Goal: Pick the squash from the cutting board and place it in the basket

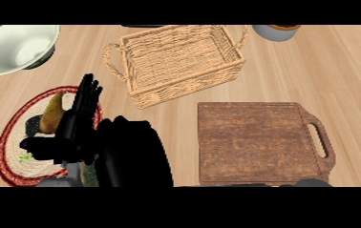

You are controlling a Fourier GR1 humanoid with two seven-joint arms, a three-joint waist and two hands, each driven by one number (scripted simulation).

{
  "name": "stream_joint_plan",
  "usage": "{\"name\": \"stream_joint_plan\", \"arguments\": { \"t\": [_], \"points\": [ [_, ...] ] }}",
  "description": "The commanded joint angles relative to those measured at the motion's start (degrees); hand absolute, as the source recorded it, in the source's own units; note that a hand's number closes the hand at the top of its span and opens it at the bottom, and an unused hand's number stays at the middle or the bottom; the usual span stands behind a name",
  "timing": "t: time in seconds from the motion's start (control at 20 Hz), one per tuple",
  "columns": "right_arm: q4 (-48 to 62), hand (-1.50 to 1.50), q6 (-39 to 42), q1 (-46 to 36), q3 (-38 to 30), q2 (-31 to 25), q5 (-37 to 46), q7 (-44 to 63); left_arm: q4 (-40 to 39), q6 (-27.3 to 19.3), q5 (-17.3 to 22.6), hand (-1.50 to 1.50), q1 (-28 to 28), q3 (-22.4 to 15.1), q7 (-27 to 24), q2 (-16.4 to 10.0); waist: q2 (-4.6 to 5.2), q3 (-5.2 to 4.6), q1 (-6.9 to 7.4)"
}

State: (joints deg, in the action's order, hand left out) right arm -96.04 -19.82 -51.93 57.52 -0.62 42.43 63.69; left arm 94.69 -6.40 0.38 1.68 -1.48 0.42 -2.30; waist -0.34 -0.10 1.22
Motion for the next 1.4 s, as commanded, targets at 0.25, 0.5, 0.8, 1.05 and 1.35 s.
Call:
{"name": "stream_joint_plan", "arguments": {
  "t": [0.25,0.5,0.8,1.05,1.35],
  "points": [
    [5.93,1.5,5.75,-1.64,-7.48,0.59,1.62,4.08,1.17,-0.47,0.09,0.0,-0.93,0.22,-0.14,0.5,0.21,0.08,-0.98],
    [13.2,1.5,1.73,-0.87,-12.84,0.59,0.69,-5.09,0.98,0.34,0.12,0.0,-2.1,0.2,-0.94,0.24,0.37,0.07,-0.69],
    [16.79,1.5,4.35,2.12,-17.58,0.6,2.84,-12.25,1.78,-0.44,-1.52,0.0,-4.61,-2.15,-2.08,2.0,0.33,0.08,-0.74],
    [18.76,1.5,10.44,3.25,-24.46,-1.23,0.88,-20.72,-1.28,-0.35,-0.83,0.0,0.41,0.43,-0.7,0.69,0.36,0.09,-1.06],
    [28.73,1.5,5.15,2.55,-23.26,0.54,2.73,-23.23,0.96,1.75,1.16,0.0,0.34,2.16,0.93,-1.26,0.42,0.09,-0.53]
  ]
}}
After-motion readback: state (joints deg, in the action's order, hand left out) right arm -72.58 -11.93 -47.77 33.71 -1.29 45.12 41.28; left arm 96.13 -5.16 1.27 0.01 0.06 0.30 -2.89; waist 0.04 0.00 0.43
